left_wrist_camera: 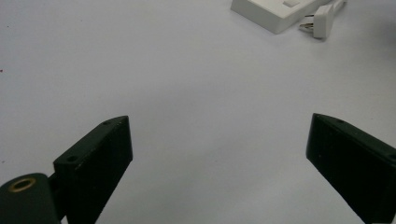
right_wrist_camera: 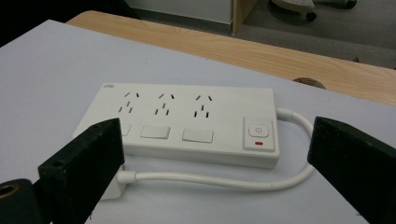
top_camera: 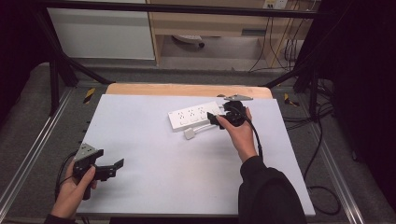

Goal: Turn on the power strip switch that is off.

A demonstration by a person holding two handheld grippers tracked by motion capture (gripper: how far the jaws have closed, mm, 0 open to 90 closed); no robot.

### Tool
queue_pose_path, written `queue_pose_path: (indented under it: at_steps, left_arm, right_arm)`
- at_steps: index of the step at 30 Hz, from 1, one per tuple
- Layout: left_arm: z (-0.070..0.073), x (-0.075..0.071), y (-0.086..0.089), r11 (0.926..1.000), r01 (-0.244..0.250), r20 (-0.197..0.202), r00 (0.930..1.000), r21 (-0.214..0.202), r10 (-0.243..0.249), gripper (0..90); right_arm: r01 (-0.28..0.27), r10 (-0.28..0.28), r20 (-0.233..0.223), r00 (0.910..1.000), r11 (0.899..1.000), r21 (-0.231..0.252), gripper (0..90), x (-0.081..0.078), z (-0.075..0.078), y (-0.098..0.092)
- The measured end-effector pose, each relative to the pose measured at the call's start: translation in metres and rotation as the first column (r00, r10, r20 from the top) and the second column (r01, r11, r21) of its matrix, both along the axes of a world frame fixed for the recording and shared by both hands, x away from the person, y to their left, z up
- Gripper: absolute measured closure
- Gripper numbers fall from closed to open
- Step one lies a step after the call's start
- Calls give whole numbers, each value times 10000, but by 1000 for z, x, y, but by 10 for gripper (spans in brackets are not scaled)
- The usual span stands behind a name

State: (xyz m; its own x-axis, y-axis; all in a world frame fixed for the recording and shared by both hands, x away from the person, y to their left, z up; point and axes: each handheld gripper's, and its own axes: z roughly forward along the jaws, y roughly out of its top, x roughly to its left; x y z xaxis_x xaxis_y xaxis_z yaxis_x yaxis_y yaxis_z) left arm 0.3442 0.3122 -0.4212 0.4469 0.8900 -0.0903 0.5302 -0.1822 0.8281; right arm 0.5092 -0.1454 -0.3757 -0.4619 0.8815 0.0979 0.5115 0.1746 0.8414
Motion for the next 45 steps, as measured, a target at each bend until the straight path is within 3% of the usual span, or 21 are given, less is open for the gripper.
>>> queue_pose_path:
  at_steps: [7, 9, 12, 23, 36, 45]
  left_arm:
    - [0, 0, 0, 10000, 14, 2, 10000, -18, -14, 72]
    - [0, 0, 0, 10000, 29, -5, 10000, -5, -29, 72]
    - [0, 0, 0, 10000, 17, -17, 10000, -11, -17, 72]
    - [-1, 0, 0, 10000, 70, -74, 9999, 69, -69, 72]
    - [-1, 1, -1, 10000, 59, -96, 9999, 52, -59, 72]
    - [-1, 0, -1, 9999, 99, -113, 9999, 92, -98, 72]
  right_arm:
    - [-40, 40, -126, 9999, 10000, -9, 55, 5, -4, 4]
    - [-33, 42, -293, 9996, 9995, 327, 57, 7, -6, 5]
    - [-1, 18, -370, 9993, 9989, 459, 60, 9, -8, 7]
    - [378, -360, -521, 9980, 9987, 338, 95, 19, -18, 10]
    - [139, -127, -491, 9987, 9996, 252, 285, 21, -25, 19]
    - [63, -41, -431, 9991, 9987, 497, 381, 21, -28, 23]
